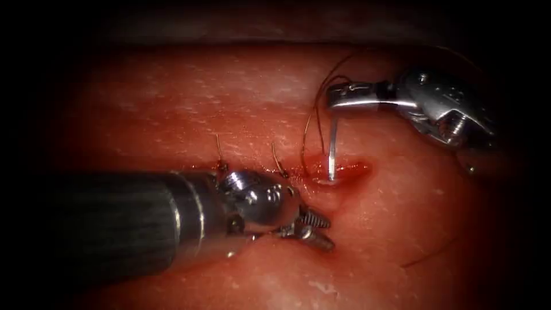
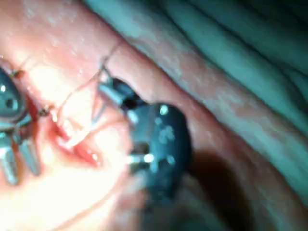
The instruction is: Wound Closure
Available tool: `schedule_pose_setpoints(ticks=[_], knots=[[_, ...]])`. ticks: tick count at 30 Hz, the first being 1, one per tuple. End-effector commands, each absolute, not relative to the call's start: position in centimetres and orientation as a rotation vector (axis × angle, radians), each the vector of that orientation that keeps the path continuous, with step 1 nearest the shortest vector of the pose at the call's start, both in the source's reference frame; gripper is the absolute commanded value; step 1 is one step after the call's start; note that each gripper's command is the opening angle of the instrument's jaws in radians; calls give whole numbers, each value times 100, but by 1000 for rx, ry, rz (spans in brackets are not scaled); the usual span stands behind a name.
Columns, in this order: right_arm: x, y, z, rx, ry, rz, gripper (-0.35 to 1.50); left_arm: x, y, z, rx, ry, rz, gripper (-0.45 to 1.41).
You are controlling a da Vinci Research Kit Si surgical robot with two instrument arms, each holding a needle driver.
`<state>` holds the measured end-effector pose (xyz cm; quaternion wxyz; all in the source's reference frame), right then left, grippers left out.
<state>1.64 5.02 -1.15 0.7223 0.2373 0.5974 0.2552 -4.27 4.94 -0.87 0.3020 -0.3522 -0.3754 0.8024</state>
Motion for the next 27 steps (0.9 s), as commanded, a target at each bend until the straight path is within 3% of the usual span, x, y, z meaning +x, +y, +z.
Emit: schedule_pose_setpoints(ticks=[1, 27], knots=[[172, 502, -108, 528, 1321, 555, -35, -432, 495, -81, -935, -996, 2127, 15], [180, 471, -106, 891, 1176, 741, -35, -421, 495, -76, -936, -998, 2135, 10]])
